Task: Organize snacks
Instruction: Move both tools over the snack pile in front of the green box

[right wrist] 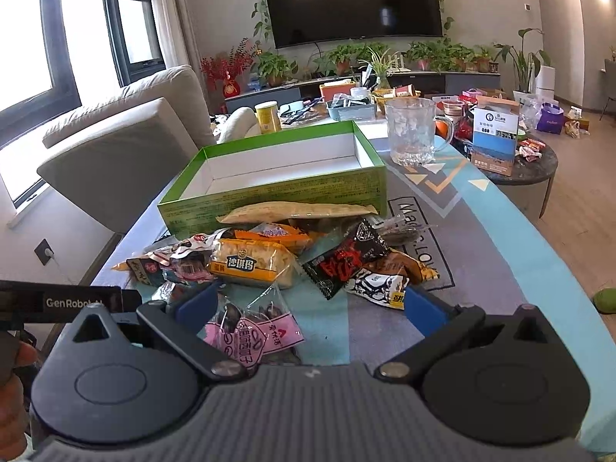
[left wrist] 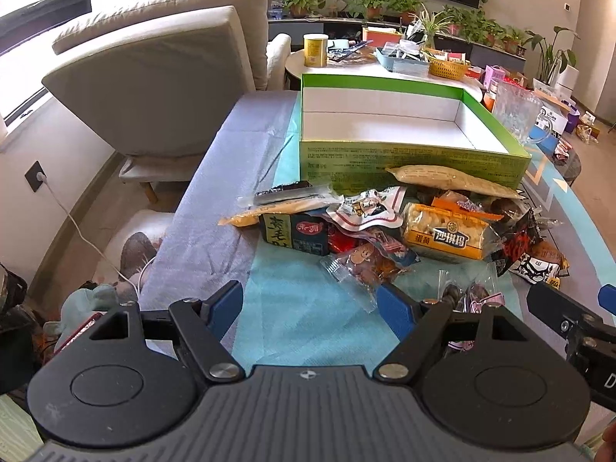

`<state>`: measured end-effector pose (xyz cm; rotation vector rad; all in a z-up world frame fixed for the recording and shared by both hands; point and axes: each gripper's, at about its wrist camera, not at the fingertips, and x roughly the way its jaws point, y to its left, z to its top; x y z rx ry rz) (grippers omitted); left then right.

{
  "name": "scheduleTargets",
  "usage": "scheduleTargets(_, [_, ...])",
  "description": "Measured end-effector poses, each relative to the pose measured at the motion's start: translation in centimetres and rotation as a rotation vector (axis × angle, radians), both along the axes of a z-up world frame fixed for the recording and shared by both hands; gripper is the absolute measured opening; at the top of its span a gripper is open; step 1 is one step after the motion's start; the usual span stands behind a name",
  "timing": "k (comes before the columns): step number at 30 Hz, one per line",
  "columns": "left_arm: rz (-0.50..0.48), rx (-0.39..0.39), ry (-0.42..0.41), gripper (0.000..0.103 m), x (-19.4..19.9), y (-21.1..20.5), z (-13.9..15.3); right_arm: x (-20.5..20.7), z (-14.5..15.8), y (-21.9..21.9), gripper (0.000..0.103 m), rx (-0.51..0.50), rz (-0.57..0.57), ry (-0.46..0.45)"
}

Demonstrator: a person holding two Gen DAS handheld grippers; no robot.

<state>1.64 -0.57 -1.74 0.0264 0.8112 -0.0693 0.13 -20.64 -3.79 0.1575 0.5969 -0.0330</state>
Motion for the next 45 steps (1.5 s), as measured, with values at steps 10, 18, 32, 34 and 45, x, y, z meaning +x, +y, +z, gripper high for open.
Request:
scheduleTargets(10, [0.013, -0.006, 0.013, 0.075, 0.0, 0.5, -0.7, 0.3, -0.8, 0.6, 0.051, -0.001, 0.005, 0.026])
scheduleTargets(18, [0.014, -0.005, 0.013, 0.075, -0.3, 0.5, -0.6, 0.1, -0.9, 0.6, 0.051, 0.002, 0.001, 0.027])
scheduleTargets(32, [0.011, 0.002, 0.010, 0.075, -0.3, 0.4, -0.7, 0.0, -1.2, 0.2, 0.051, 0.016, -0.007, 0.031])
scheduleTargets(34, [0.011, 0.002, 0.011, 0.075, -0.3, 0.4, -0.7, 0.0, -1.2, 0.2, 0.051, 0.017, -0.006, 0.032])
scheduleTargets(45, [0.016, 0.006, 0.014, 0.075, -0.2, 0.6, -0.8, 0.0, -1.3, 0.4, 0.051, 0.019, -0.003, 0.037])
